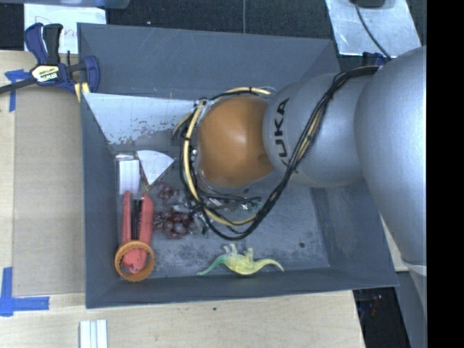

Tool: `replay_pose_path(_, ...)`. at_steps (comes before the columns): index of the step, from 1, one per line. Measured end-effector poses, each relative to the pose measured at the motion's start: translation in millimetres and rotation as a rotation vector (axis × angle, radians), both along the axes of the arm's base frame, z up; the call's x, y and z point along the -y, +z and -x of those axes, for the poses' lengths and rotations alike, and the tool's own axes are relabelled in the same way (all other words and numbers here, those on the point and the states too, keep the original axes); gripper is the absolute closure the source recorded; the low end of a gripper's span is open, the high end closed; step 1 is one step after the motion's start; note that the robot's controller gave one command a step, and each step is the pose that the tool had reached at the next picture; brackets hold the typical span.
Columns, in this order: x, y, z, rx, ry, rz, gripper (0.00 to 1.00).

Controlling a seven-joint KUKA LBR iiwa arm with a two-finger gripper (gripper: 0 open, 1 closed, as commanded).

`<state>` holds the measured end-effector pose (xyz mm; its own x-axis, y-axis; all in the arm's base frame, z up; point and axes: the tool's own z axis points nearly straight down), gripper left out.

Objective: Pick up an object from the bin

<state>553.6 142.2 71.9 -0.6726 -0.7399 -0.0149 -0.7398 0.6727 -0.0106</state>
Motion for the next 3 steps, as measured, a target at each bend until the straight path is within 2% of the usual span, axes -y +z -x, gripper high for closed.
replay_pose_path(1, 0.2, 19.0, 0.5, 0.001, -0.002, -0.001, 1.00)
replay_pose_path(3, 0.4, 84.0, 0.8, 0.000, -0.007, -0.002, 1.00)
